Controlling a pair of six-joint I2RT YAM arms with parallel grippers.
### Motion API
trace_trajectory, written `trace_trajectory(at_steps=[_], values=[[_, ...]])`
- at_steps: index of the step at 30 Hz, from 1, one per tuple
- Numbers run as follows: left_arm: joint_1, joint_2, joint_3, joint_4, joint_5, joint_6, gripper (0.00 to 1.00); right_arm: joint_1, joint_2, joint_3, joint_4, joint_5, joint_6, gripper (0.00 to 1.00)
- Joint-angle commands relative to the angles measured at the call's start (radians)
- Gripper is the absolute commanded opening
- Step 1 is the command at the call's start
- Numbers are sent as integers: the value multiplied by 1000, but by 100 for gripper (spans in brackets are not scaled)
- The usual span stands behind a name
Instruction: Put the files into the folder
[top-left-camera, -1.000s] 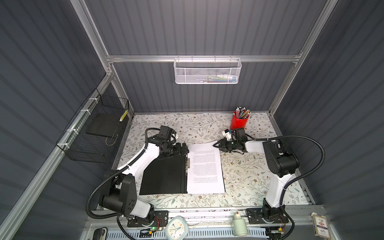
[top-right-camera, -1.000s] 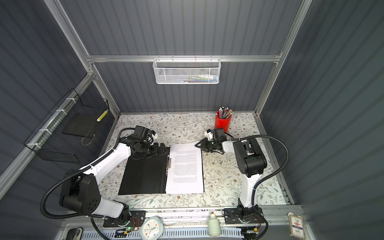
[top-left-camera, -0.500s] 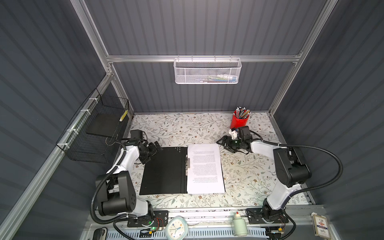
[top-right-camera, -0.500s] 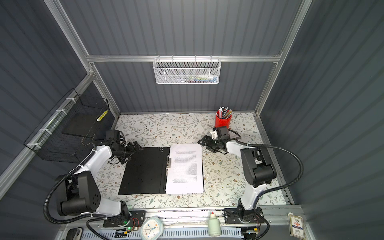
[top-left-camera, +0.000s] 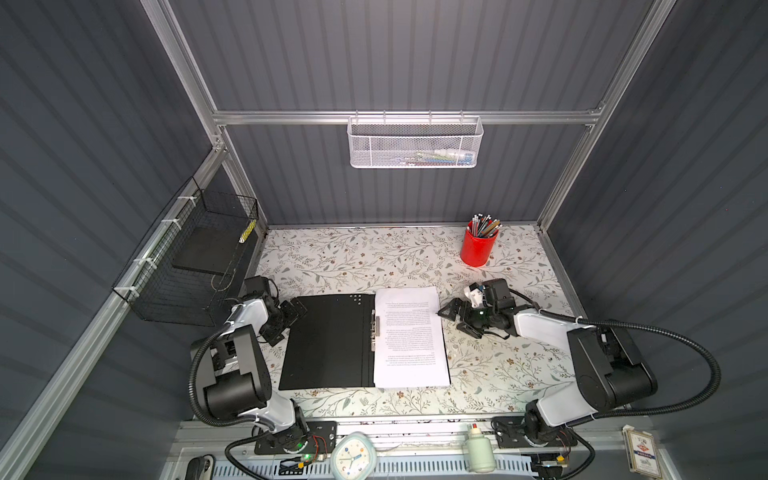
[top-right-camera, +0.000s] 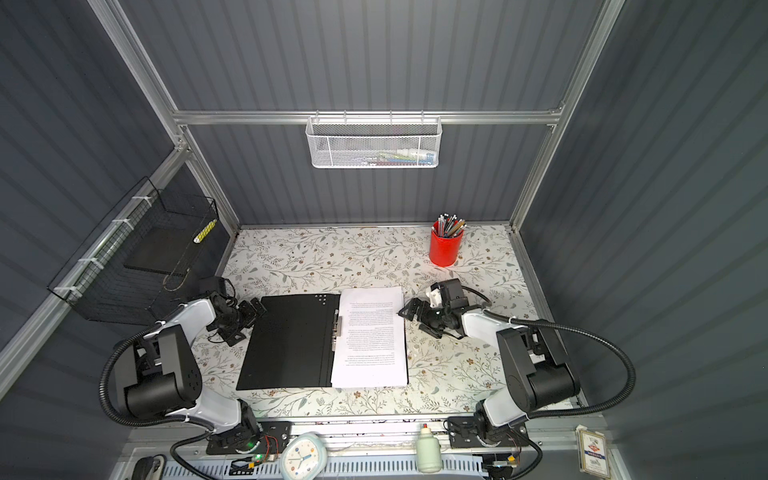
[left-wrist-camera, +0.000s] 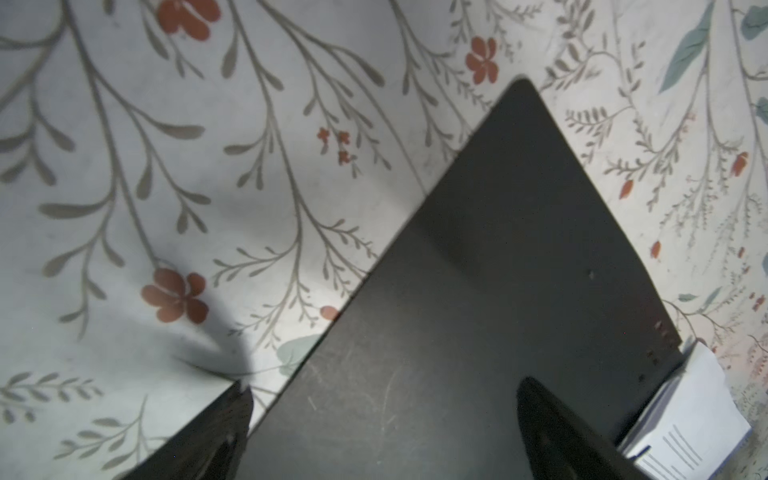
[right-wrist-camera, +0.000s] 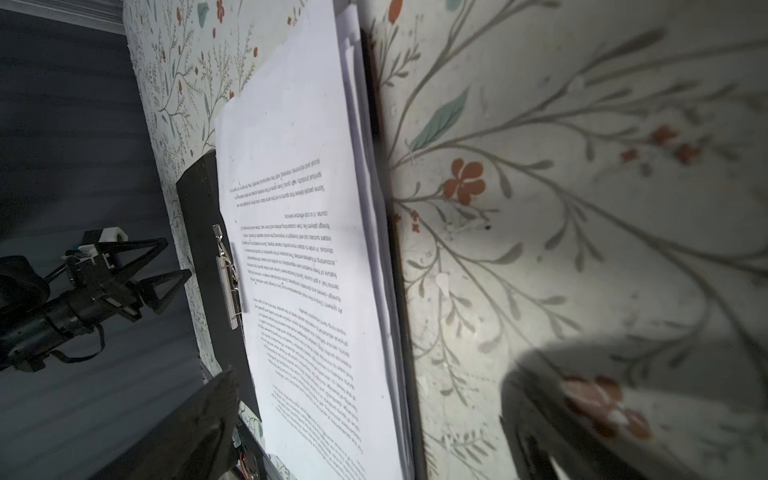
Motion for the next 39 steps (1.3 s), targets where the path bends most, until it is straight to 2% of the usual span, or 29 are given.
trace_trajectory(at_steps=[1, 12, 22, 26, 34, 39], values=[[5, 29, -4, 9, -15, -5, 100, 9, -1, -29, 54, -35, 32, 99], [-16, 74, -84, 25, 63, -35, 100, 23, 67, -57, 184, -66, 106, 99], [-192, 34, -137, 56, 97, -120, 100, -73, 140, -12, 229, -58, 140, 99], [-245, 8, -167, 86, 111, -173, 100, -132, 146, 23, 199, -62, 97, 99], [-443, -30, -166, 125, 66, -292, 100, -210, 232, 177, 102, -132, 7, 99], [-464, -34, -125, 74, 36, -255, 100, -215, 277, 268, 21, -89, -44, 99]])
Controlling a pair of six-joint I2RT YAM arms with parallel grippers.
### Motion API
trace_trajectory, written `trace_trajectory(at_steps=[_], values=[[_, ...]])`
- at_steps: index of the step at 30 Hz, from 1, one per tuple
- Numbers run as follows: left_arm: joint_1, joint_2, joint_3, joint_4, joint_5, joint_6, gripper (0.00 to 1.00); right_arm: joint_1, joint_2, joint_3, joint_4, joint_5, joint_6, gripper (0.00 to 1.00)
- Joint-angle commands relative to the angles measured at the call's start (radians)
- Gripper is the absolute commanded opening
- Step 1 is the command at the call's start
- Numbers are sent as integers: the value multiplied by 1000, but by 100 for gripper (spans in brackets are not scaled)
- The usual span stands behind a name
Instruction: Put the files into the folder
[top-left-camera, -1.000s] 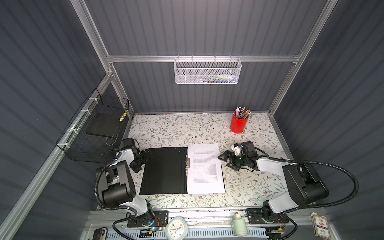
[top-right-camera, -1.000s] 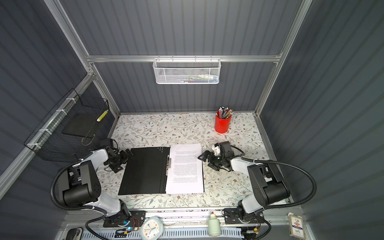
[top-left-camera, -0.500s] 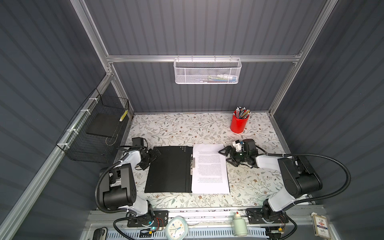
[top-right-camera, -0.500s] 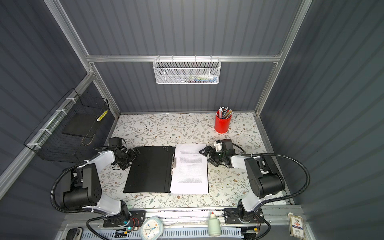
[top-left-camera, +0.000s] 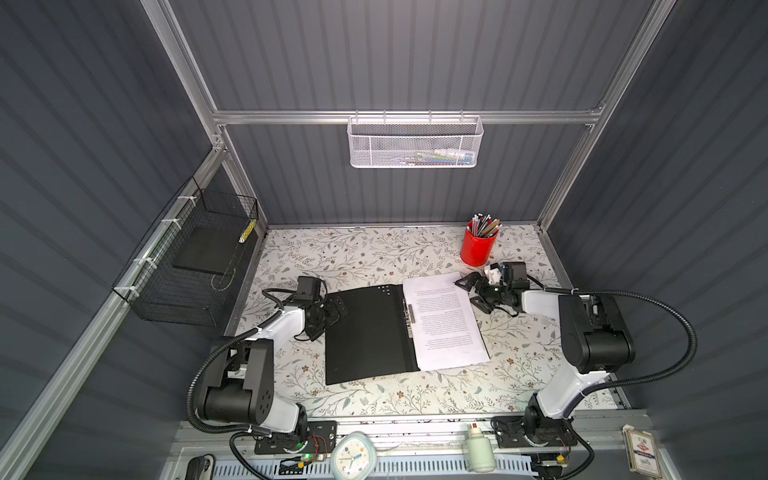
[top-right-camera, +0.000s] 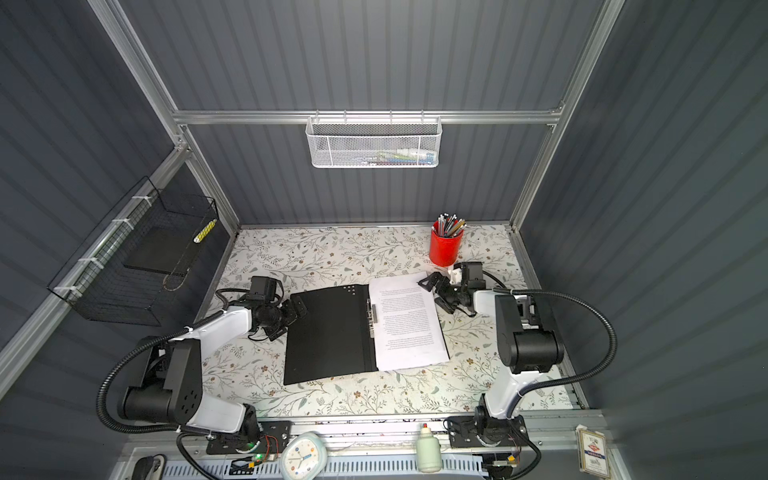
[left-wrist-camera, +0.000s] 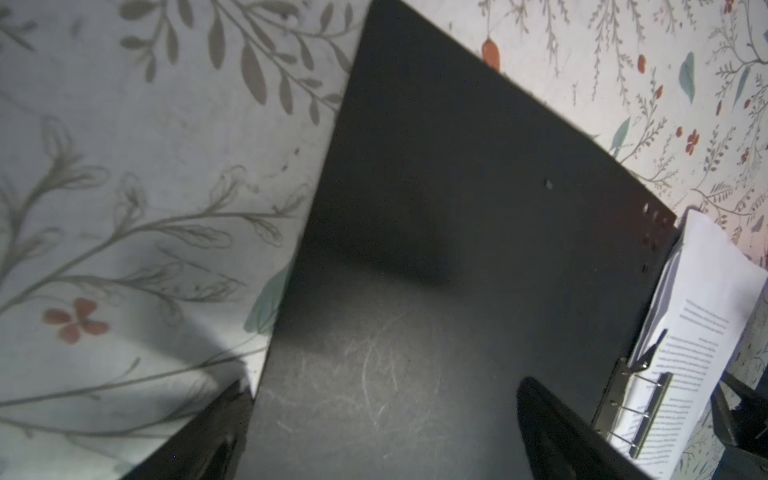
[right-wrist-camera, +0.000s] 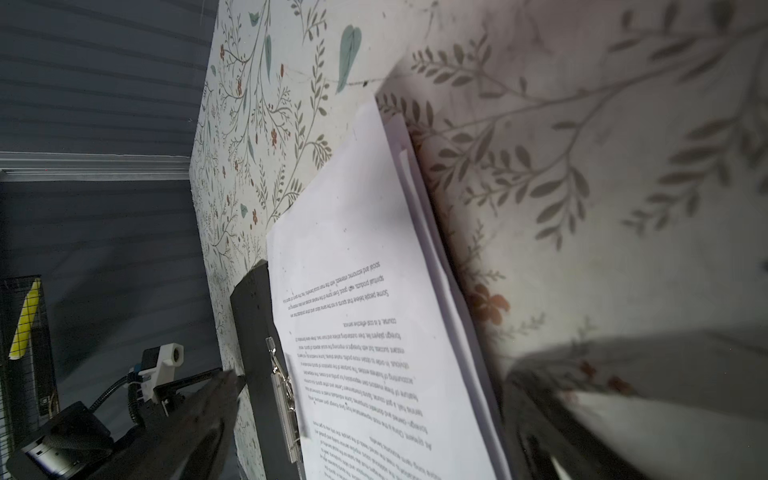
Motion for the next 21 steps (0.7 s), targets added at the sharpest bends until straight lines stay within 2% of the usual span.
trace_trajectory(at_steps=[1, 3, 5, 7, 8, 12, 15, 17, 19, 21], values=[[-16, 29, 10, -159, 20, -8, 100, 18, 7, 50, -135, 10, -61, 99], [8, 17, 27, -205, -7, 19, 100, 15, -24, 56, -192, 115, -78, 99], [69, -4, 33, -230, 9, 42, 100, 14, -59, 64, -244, 209, -100, 99], [160, -33, 38, -230, 95, 70, 100, 13, -104, 73, -288, 279, -129, 99], [174, -47, 59, -243, 110, 87, 100, 14, -125, 76, -294, 285, -142, 99], [145, -87, 202, -304, 92, 150, 100, 69, -192, 122, -320, 216, -216, 99], [49, -51, 289, -277, 130, 156, 100, 164, -175, 206, -329, 121, -263, 99], [-25, 8, 328, -231, 222, 142, 100, 220, -134, 254, -301, 55, -272, 99], [-64, 75, 313, -97, 326, 64, 100, 268, -84, 291, -242, -17, -255, 99], [-93, 125, 292, 24, 385, -11, 100, 315, -40, 324, -214, -42, -254, 99]])
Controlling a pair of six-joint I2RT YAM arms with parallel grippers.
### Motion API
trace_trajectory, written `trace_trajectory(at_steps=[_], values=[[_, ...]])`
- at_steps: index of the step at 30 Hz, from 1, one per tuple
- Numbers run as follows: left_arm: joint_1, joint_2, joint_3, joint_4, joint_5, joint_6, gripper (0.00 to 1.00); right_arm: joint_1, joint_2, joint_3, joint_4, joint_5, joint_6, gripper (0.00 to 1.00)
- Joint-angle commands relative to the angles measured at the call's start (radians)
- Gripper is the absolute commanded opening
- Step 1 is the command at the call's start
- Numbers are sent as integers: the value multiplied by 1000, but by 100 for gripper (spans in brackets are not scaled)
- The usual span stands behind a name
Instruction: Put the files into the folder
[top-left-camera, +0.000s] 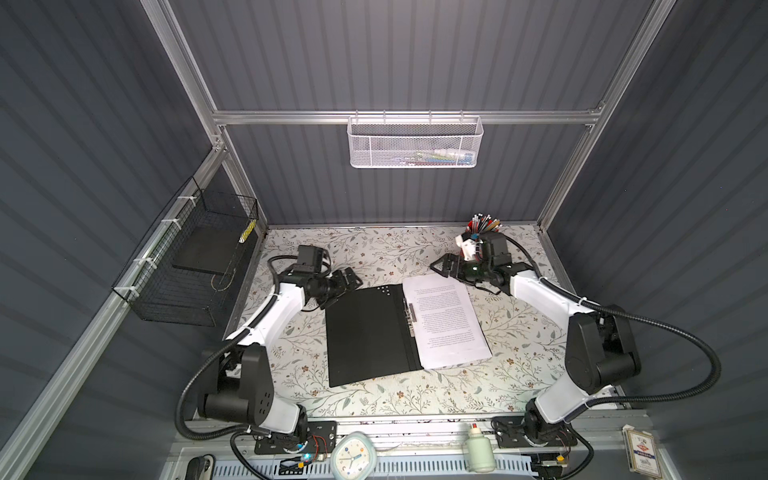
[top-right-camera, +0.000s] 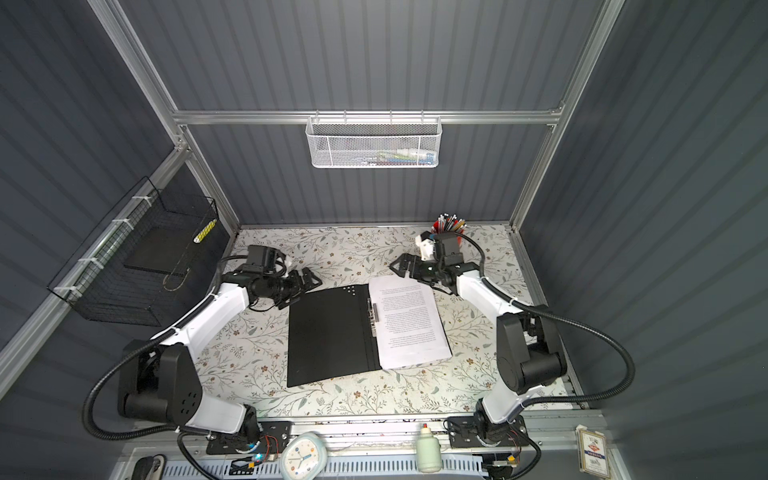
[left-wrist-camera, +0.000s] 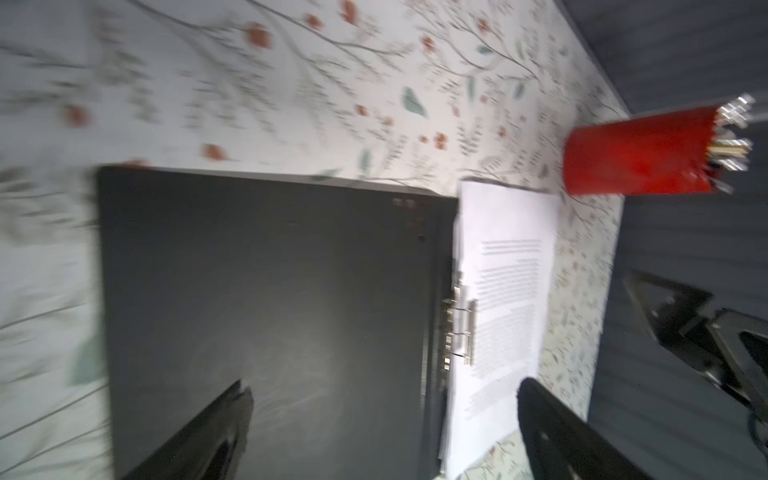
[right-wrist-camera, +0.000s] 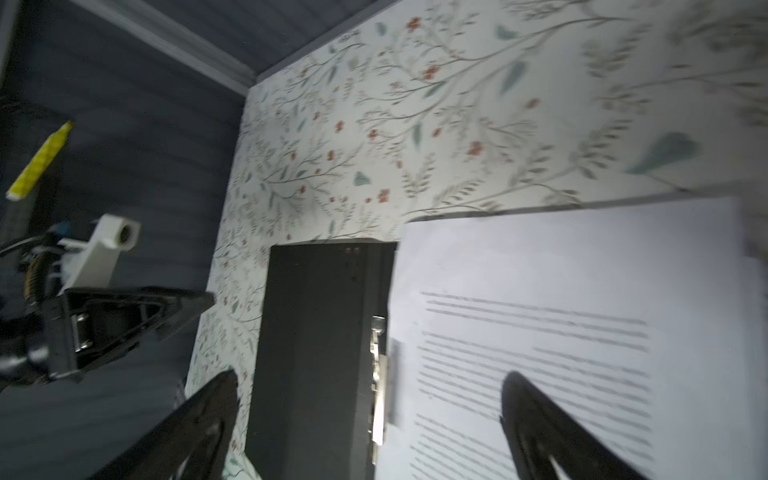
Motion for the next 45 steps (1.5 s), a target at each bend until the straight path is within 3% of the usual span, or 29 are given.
trace_trajectory(at_steps=[1, 7, 11, 16, 32, 45], values=[[-38, 98, -37, 149, 138, -101, 100, 62, 87, 50, 13, -91, -36, 99], [-55, 176, -76, 165, 119, -88, 100, 137, 246, 152, -12, -136, -33, 98], [-55, 180, -82, 71, 24, -25, 100, 157, 306, 168, -19, -141, -52, 97], [-53, 175, -129, 70, 9, -14, 100, 171, 357, 181, -14, -159, -56, 96], [-53, 179, -143, 69, 8, -14, 100, 180, 449, 202, -16, -171, -48, 94], [-53, 193, -150, 78, 3, -20, 100, 182, 460, 207, 82, -318, -16, 93]])
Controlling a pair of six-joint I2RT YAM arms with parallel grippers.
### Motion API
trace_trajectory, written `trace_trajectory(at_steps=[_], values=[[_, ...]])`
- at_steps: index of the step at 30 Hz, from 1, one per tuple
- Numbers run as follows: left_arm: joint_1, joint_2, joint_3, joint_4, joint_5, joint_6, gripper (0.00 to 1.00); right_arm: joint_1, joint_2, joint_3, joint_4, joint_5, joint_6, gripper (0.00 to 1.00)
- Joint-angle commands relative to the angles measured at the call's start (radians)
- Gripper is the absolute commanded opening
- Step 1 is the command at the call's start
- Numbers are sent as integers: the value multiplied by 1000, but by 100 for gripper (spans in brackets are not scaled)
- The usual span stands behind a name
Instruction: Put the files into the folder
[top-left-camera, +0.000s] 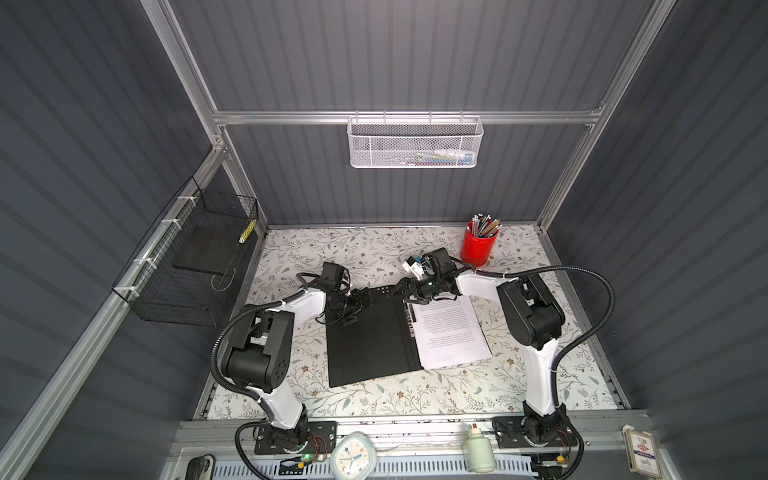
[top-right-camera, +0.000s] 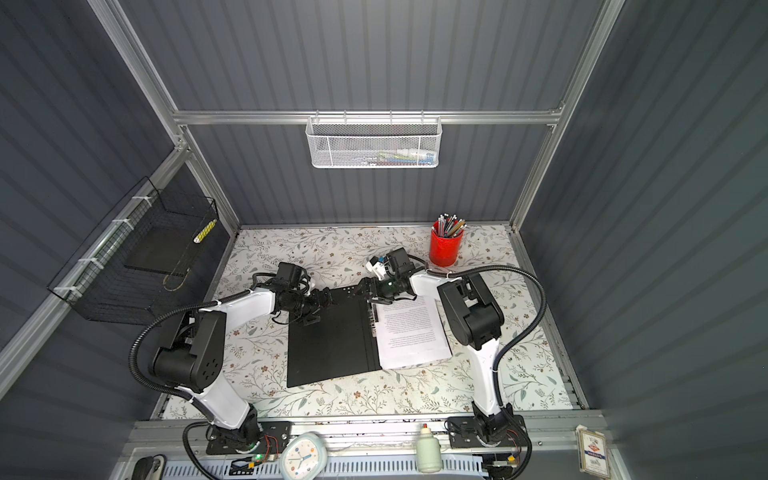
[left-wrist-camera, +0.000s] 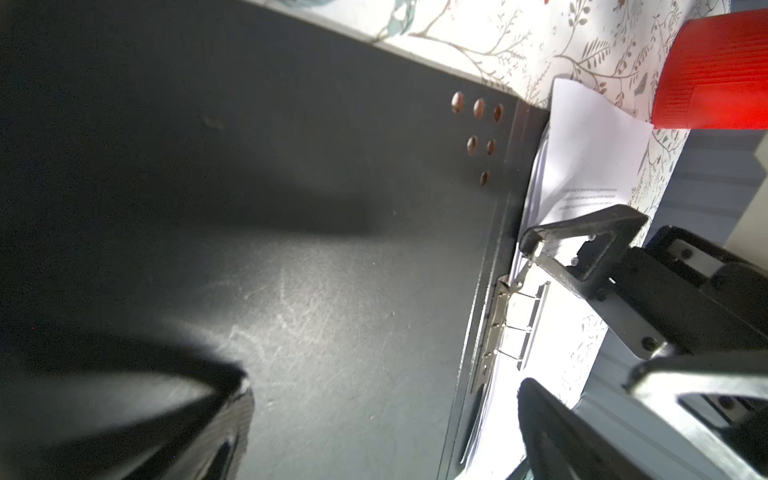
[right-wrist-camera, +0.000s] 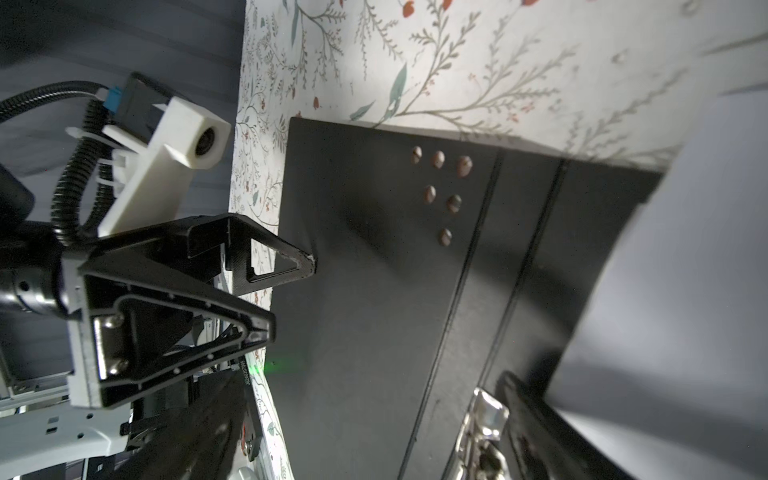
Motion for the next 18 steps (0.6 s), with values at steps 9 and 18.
trace_trajectory(at_steps=[9, 18], values=[[3, 13, -19, -52, -33, 12, 100, 15, -86, -61, 17, -71, 1, 91], [3, 6, -21, -44, -27, 21, 100, 37, -294, -252, -17, 1, 23, 89]])
